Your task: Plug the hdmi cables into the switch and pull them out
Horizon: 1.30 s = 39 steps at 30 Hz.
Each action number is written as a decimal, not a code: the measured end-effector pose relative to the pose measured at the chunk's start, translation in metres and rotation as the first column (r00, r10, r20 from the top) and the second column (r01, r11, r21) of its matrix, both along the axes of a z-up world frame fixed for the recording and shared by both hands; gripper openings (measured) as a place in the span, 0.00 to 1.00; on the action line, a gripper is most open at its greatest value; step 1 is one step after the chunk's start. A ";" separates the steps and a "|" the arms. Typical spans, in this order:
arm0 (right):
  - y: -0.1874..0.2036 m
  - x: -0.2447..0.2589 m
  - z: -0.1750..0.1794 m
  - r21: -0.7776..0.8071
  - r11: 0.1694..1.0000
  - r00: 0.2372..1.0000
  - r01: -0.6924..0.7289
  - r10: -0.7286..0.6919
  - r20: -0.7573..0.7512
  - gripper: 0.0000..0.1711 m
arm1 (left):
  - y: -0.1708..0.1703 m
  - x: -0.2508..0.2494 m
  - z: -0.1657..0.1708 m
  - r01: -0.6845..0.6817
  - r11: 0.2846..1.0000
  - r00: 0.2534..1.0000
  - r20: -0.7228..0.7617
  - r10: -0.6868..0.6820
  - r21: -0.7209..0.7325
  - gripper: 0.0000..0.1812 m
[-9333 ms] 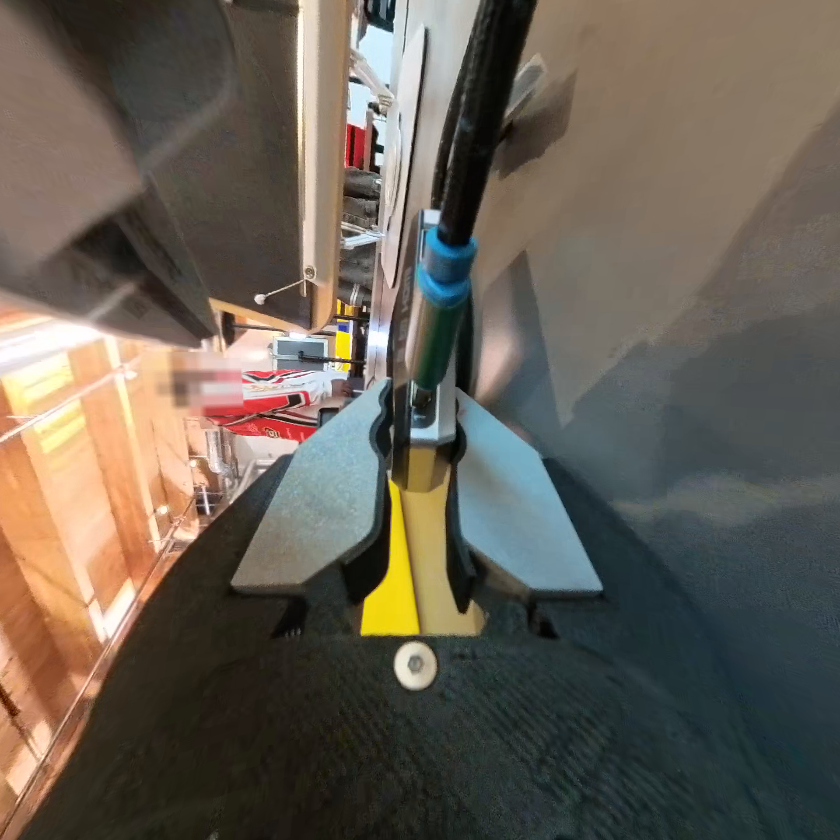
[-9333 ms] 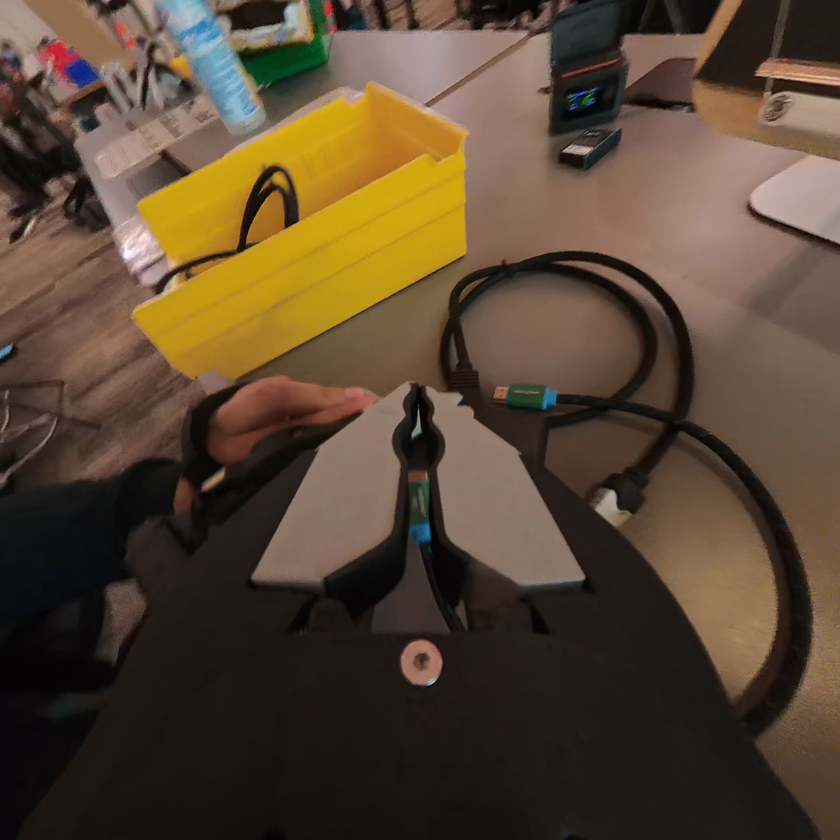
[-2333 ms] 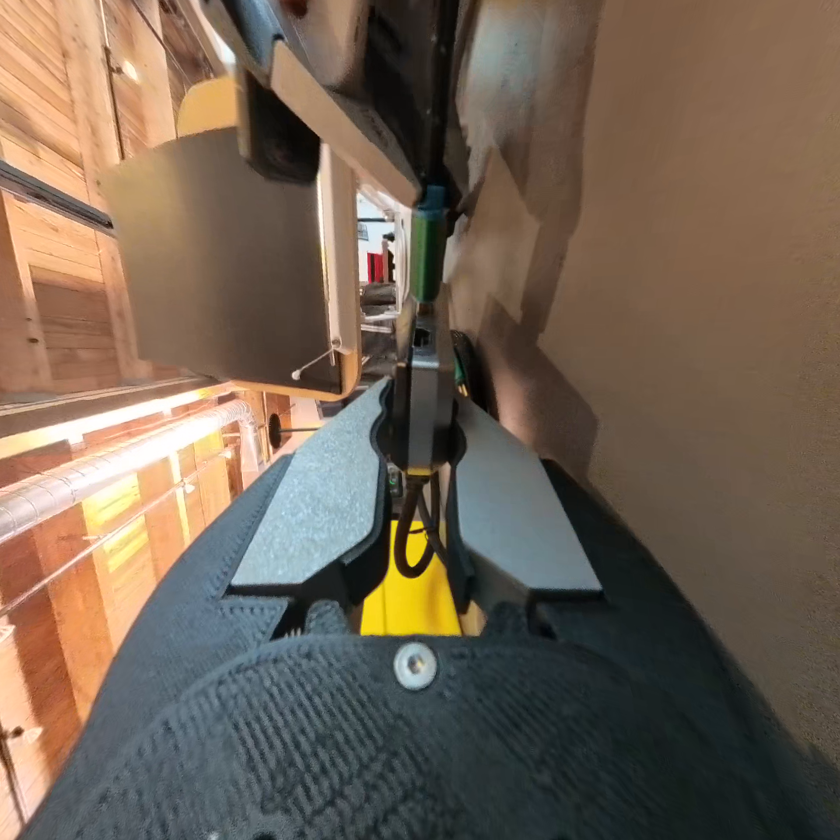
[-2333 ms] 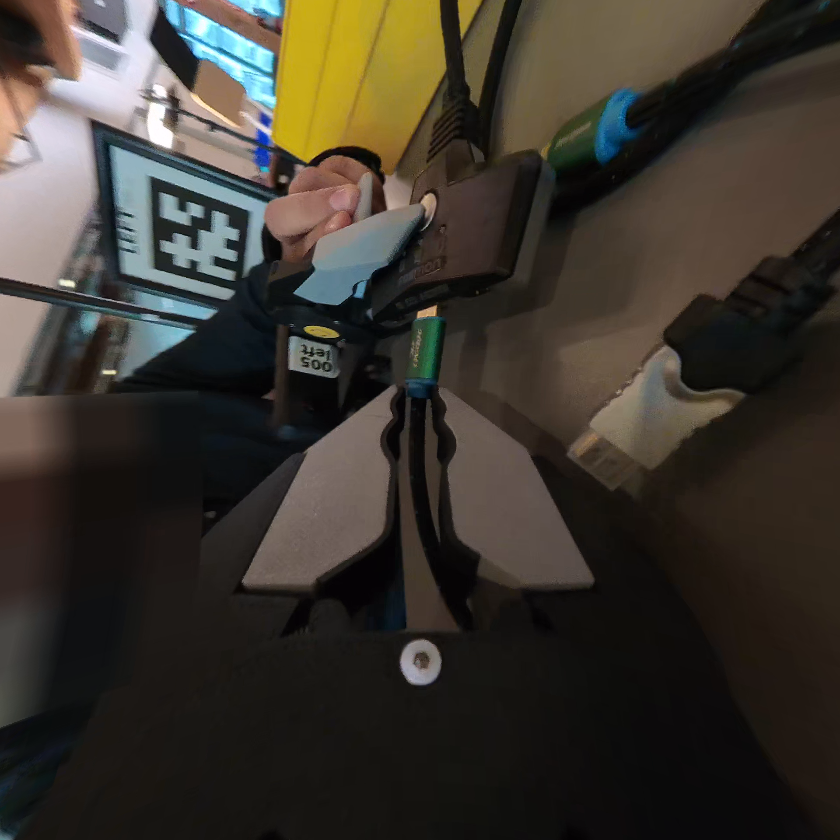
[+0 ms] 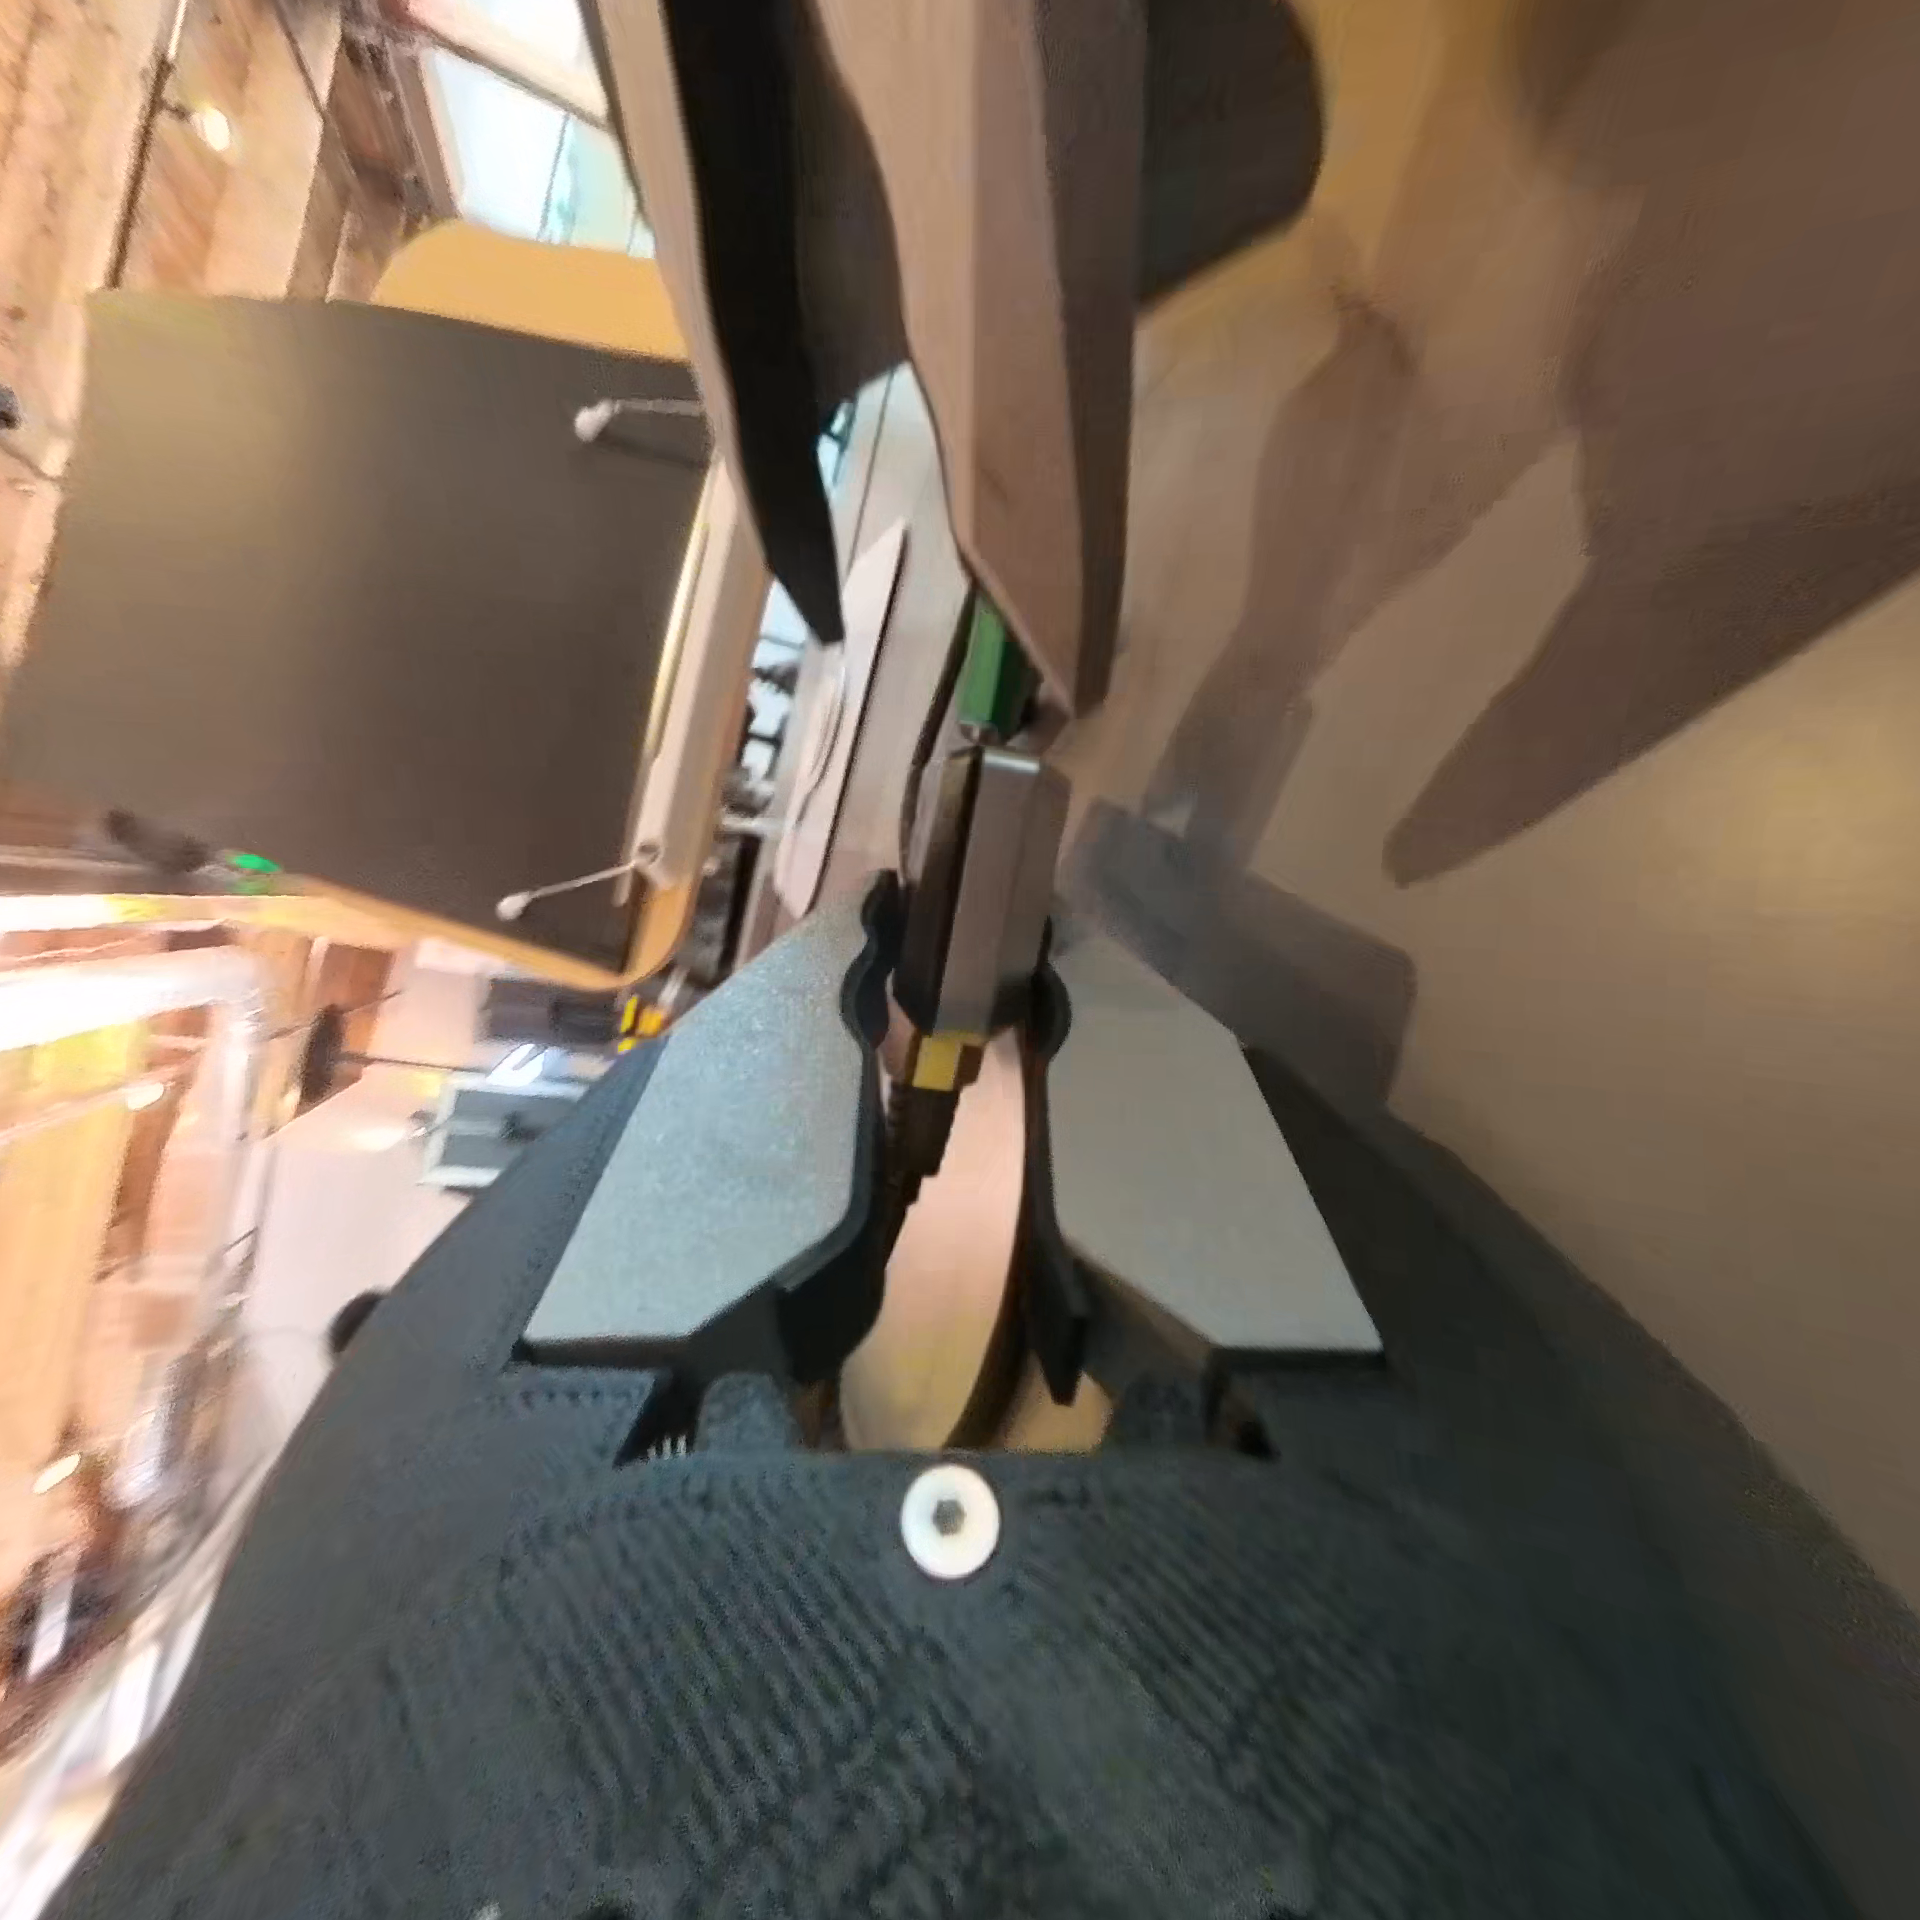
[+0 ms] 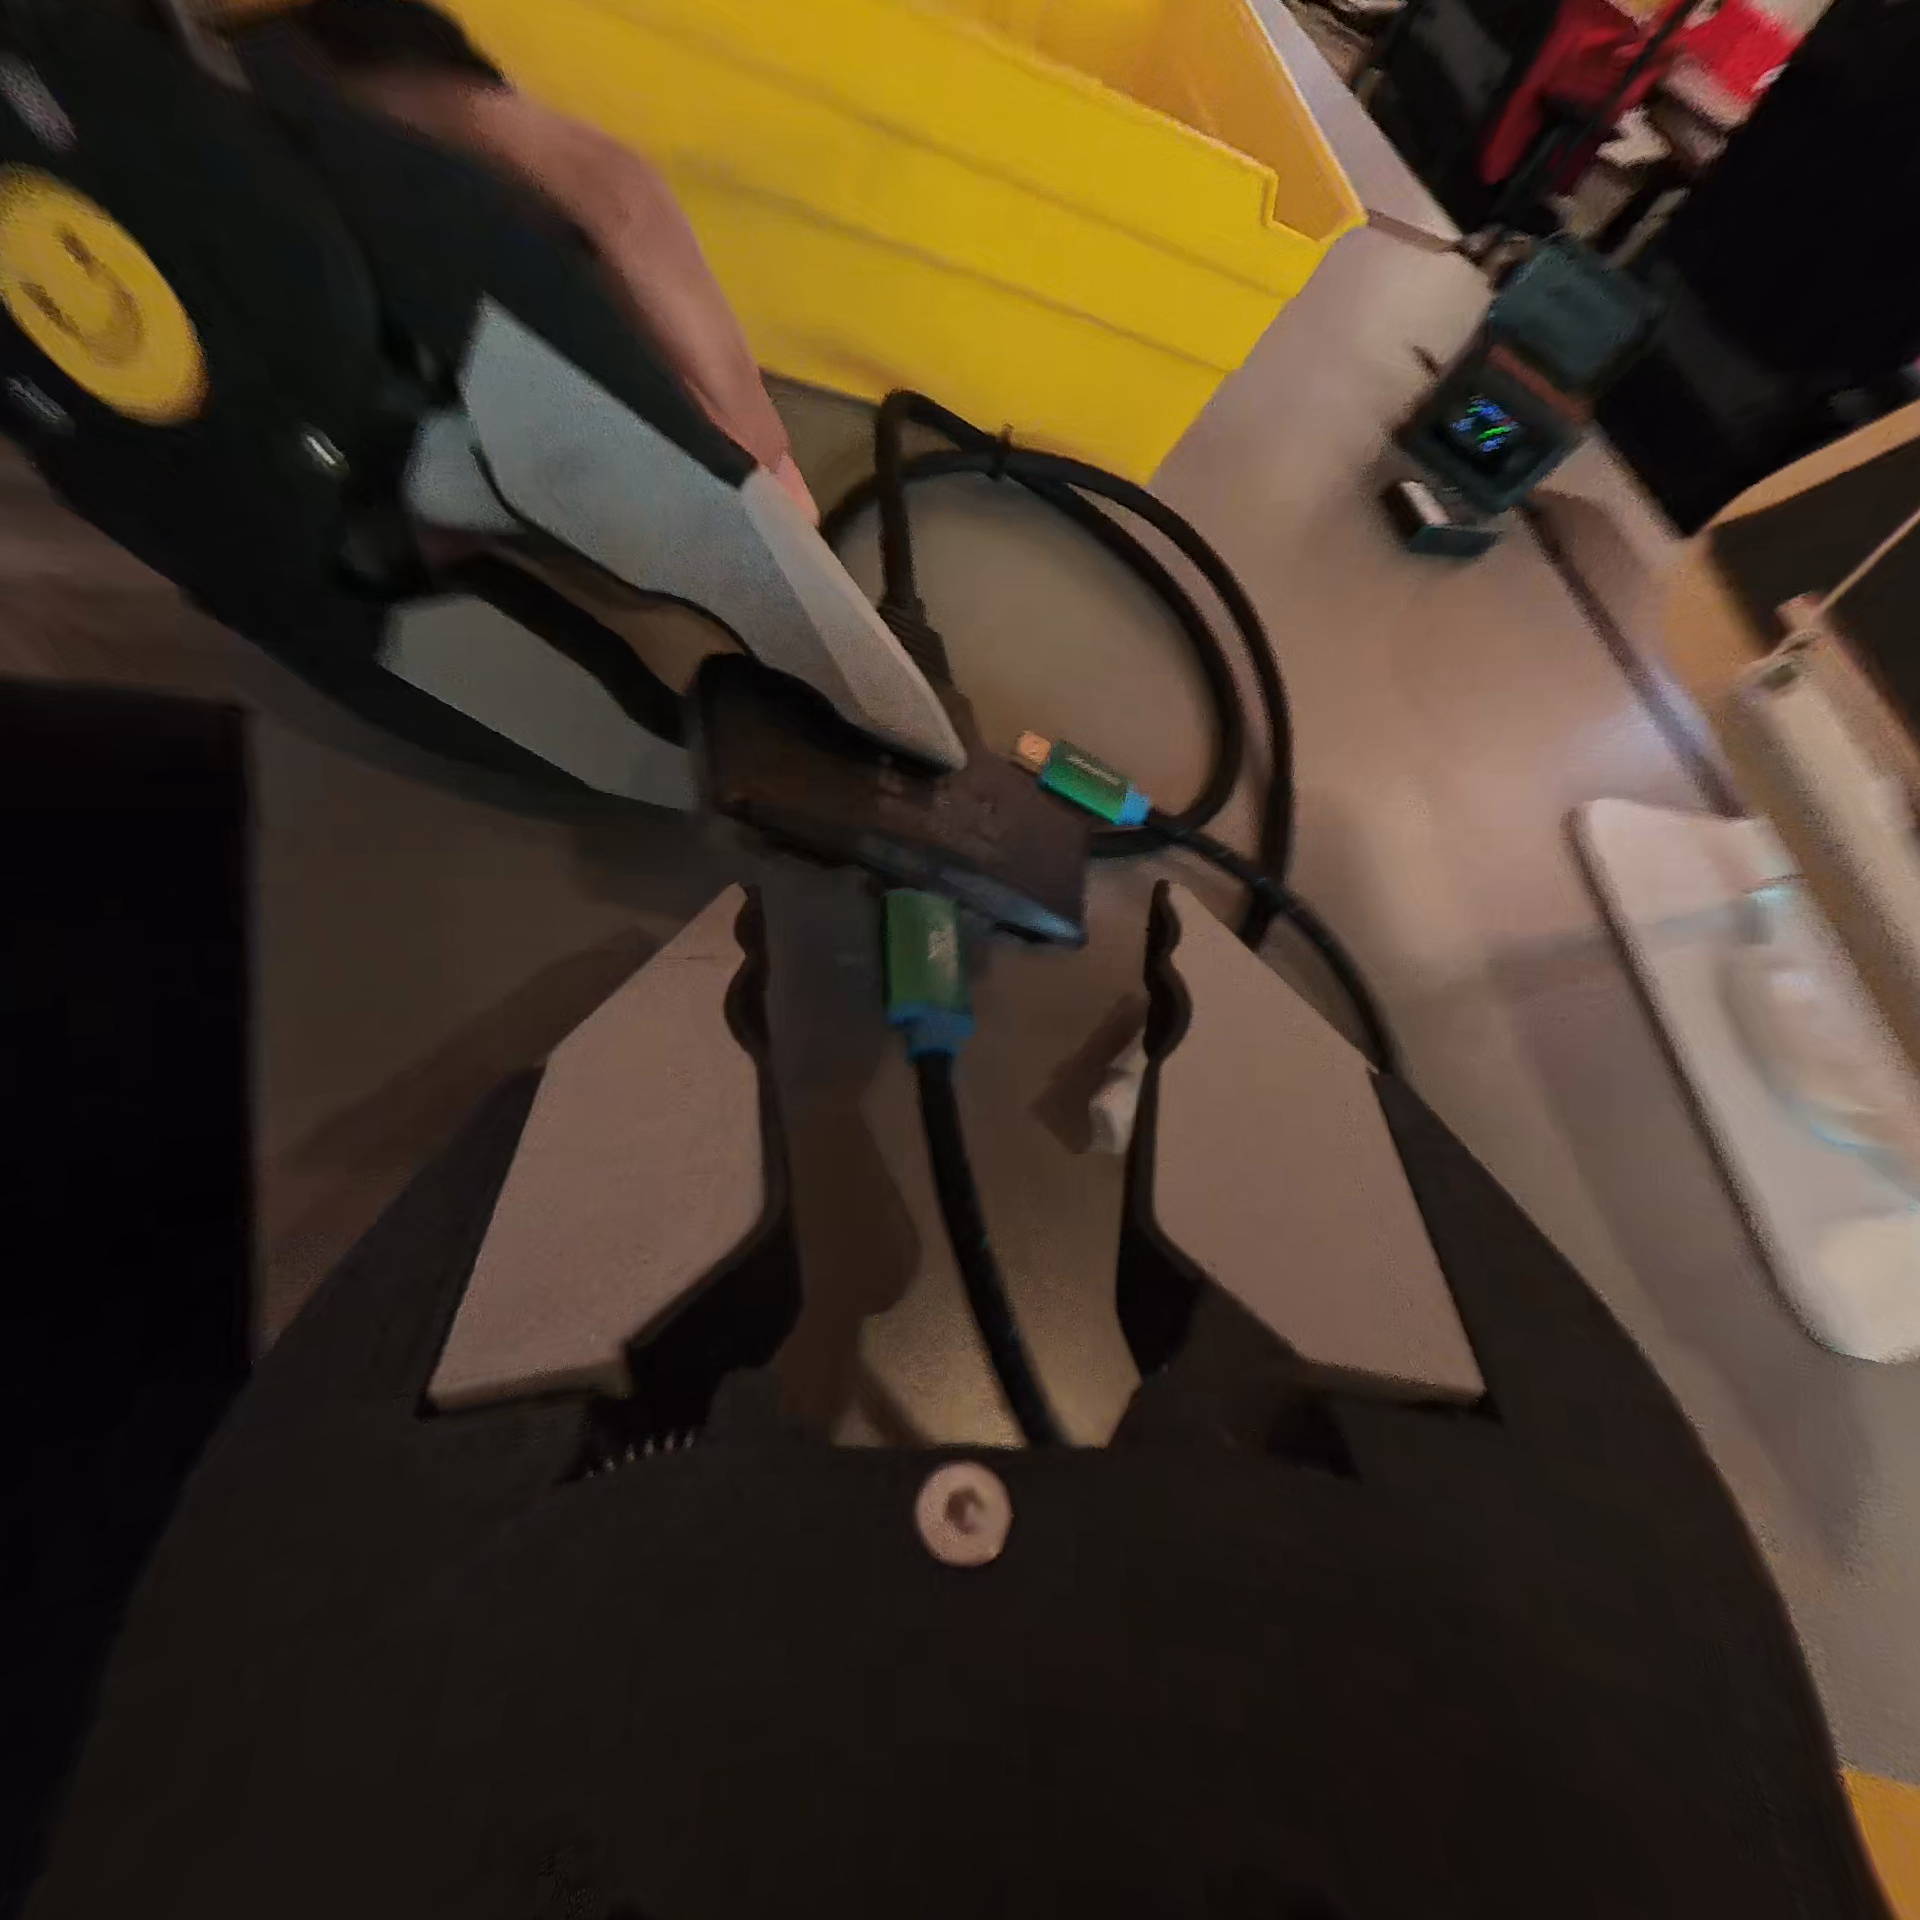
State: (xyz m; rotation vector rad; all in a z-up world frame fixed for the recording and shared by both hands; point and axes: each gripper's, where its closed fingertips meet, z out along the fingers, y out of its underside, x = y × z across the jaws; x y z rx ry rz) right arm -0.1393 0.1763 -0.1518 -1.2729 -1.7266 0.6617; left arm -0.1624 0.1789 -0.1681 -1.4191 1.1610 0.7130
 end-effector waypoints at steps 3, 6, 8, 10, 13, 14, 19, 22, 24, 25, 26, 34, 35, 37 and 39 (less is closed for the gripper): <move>0.006 -0.007 -0.010 0.356 0.934 0.994 0.033 -0.069 0.089 0.29 | -0.008 0.011 0.003 0.090 0.996 0.993 0.073 -0.088 -0.024 0.12; 0.005 -0.012 -0.016 0.597 0.801 0.981 -0.042 -0.079 0.175 0.15 | -0.013 0.015 0.012 0.139 0.990 0.976 0.170 -0.133 -0.026 0.12; 0.003 -0.018 -0.017 0.668 0.740 0.976 -0.079 -0.080 0.204 0.12 | -0.017 0.020 0.013 0.181 0.982 0.963 0.212 -0.168 -0.045 0.12; 0.007 -0.022 -0.015 0.703 0.706 0.974 -0.079 -0.097 0.207 0.11 | -0.014 0.016 0.014 0.162 0.986 0.964 0.223 -0.149 -0.043 0.13; 0.010 -0.022 -0.008 0.649 0.759 0.977 -0.045 -0.103 0.188 0.12 | -0.014 0.014 0.024 0.158 0.987 0.945 0.294 -0.144 -0.024 0.14; 0.014 -0.020 -0.001 0.653 0.757 0.977 -0.018 -0.126 0.173 0.11 | -0.016 0.012 0.032 0.162 0.987 0.927 0.343 -0.154 0.005 0.14; 0.066 0.016 0.058 0.634 0.744 0.942 0.209 -0.327 0.073 0.11 | -0.027 -0.010 0.069 0.140 0.978 0.834 0.513 -0.202 0.157 0.01; 0.092 0.046 0.127 0.589 0.727 0.907 0.353 -0.419 -0.026 0.11 | -0.016 -0.015 0.058 0.091 0.991 0.862 0.490 -0.130 0.101 0.00; 0.105 0.066 0.178 0.567 0.709 0.882 0.419 -0.466 -0.068 0.11 | -0.012 -0.016 0.052 0.071 0.994 0.877 0.469 -0.099 0.078 0.00; 0.112 0.076 0.203 0.568 0.694 0.869 0.443 -0.487 -0.083 0.11 | -0.010 -0.018 0.048 0.056 0.996 0.888 0.454 -0.079 0.064 0.00; 0.118 0.085 0.228 0.576 0.675 0.856 0.462 -0.508 -0.091 0.11 | -0.008 -0.018 0.045 0.047 0.997 0.896 0.438 -0.067 0.057 0.00; 0.141 0.168 0.391 0.627 0.485 0.740 0.609 -0.633 -0.229 0.11 | -0.006 -0.023 0.046 0.015 0.998 0.894 0.447 -0.038 0.056 0.00; 0.143 0.179 0.405 0.627 0.465 0.724 0.625 -0.645 -0.244 0.11 | -0.006 -0.025 0.048 0.010 0.998 0.887 0.460 -0.036 0.060 0.00; 0.145 0.203 0.430 0.624 0.428 0.697 0.654 -0.662 -0.277 0.11 | -0.006 -0.028 0.048 0.002 0.998 0.885 0.465 -0.032 0.063 0.00; 0.146 0.228 0.450 0.624 0.387 0.667 0.679 -0.680 -0.304 0.11 | -0.006 -0.027 0.048 0.004 0.998 0.890 0.454 -0.033 0.066 0.00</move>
